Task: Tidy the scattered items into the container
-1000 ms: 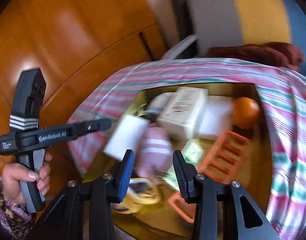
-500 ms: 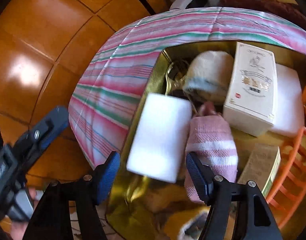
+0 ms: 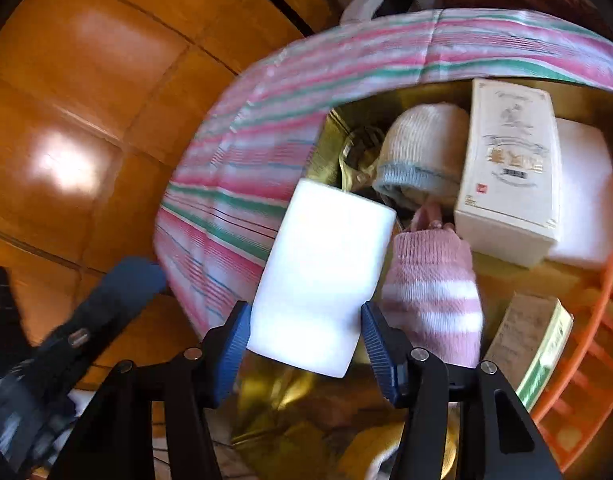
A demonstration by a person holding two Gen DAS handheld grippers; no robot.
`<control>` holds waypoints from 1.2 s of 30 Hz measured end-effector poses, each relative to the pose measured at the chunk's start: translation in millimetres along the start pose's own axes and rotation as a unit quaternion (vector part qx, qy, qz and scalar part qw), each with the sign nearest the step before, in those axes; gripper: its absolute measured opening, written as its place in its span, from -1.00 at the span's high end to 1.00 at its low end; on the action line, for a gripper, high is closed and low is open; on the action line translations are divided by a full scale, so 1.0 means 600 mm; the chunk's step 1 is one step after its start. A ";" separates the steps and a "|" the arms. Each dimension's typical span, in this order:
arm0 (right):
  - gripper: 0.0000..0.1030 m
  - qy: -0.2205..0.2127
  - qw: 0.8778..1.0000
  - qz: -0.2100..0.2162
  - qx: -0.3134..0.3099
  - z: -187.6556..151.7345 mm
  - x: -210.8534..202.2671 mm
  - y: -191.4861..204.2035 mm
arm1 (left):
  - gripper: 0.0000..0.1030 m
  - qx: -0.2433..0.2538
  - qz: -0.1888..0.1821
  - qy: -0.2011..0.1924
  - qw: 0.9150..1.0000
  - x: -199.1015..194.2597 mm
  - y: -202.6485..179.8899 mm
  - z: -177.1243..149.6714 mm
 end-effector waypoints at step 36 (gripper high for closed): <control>0.45 0.002 0.954 -0.283 -0.097 0.088 -0.115 -0.187 | 0.11 0.135 0.040 0.138 0.980 0.190 -0.100 -0.089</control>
Point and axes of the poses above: each gripper's, at about its wrist camera, not at the fingertips, and x roughly the way its jaws point, y to its left, z to its top, the point moved 8 cm from there along x, roughly the way its jaws point, and after that the axes turned 13 degrees about -x, right-handed, at the moved point
